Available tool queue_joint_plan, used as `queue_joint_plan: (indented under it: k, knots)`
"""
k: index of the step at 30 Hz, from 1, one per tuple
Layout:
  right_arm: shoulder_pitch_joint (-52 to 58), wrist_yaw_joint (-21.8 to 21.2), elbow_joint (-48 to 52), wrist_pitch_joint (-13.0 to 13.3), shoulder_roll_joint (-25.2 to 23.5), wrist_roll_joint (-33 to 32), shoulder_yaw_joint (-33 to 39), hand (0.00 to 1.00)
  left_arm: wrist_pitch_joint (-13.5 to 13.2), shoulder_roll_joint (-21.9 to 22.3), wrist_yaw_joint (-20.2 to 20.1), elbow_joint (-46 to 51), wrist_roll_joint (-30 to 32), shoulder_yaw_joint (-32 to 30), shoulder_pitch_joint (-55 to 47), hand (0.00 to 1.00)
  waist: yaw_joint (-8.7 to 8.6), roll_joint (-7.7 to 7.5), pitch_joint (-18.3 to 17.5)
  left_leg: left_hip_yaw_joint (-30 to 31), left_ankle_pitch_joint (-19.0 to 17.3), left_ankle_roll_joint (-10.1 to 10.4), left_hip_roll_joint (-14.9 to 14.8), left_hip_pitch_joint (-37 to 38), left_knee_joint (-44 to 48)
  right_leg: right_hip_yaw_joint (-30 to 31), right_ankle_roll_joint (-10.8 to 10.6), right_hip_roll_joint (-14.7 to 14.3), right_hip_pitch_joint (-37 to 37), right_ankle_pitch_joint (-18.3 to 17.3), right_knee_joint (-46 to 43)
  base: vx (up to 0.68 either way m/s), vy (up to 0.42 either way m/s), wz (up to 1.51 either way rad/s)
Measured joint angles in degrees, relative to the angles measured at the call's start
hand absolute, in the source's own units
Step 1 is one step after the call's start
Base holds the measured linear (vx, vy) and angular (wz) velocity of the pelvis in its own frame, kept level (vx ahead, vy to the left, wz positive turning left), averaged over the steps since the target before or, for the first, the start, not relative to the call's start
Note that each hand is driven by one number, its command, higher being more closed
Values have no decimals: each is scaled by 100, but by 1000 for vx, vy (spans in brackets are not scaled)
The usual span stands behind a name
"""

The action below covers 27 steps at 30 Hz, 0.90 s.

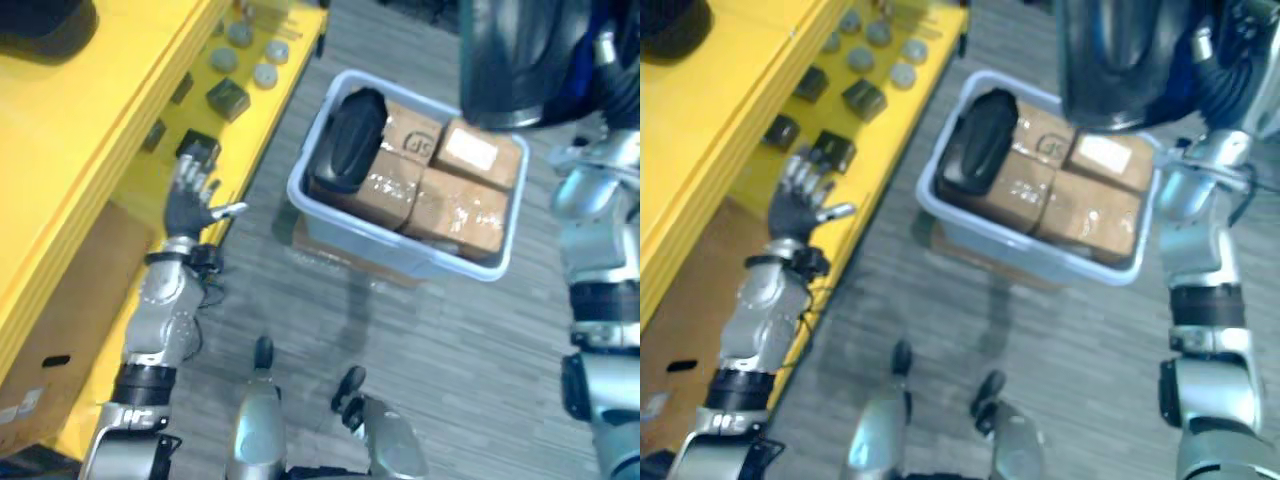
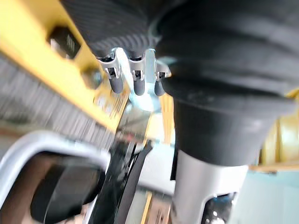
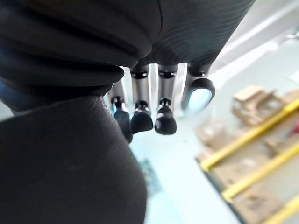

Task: Walk over and take plastic housings, then place them on the shelf

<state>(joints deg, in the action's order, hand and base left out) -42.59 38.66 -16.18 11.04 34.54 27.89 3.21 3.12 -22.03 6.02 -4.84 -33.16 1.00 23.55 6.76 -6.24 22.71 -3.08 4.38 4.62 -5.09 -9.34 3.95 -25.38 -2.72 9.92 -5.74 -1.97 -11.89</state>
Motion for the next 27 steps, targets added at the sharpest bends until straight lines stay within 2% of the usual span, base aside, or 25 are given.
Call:
queue_joint_plan:
  k: [3, 8, 14, 19, 23, 27]
  knots:
    - [139, -2, 9, 237, -183, 308, -9, 100, 82, 339, -7, -90, -85, 36, -79, 0, -24, 57, -383, -37, 10, 4, 35, 247, -197, -4, -54, -2, 232, 34, 190, 82, 10, -2]
    - [326, -17, 157, 422, -500, 748, -249, 100, 83, 641, -48, -87, -483, 205, -353, 0, -109, 201, -961, -61, 13, 0, 121, 707, -478, -40, -176, 0, 709, 114, 556, 78, 10, 1]
    - [518, -133, 182, 600, -617, 1250, -599, 100, 87, 943, -68, -59, -706, 397, -363, 0, -123, 368, -1155, -63, 151, -62, 187, 892, -779, -65, -240, 32, 810, 186, 668, -3, 0, 1]
    - [730, -258, 171, 624, -733, 1395, -855, 100, 71, 1001, -67, 148, -768, 511, -477, 0, -138, 372, -1167, -57, 195, -80, 232, 939, -846, -92, -268, 47, 893, 270, 798, 0, 0, 0]
    - [790, -346, 143, 630, -820, 1588, -1088, 100, 36, 1071, -71, 193, -1186, 710, -515, 0, -137, 384, -1213, -57, 208, -98, 260, 933, -846, -86, -283, 53, 932, 336, 896, 0, 0, 0]
    - [992, -385, -59, 680, -1020, 1794, -1407, 100, -183, 1135, -164, 194, -1394, 976, -577, 0, -133, 353, -1384, -58, 207, -98, 237, 931, -848, -90, -270, -6, 994, 409, 1050, 0, 0, 0]
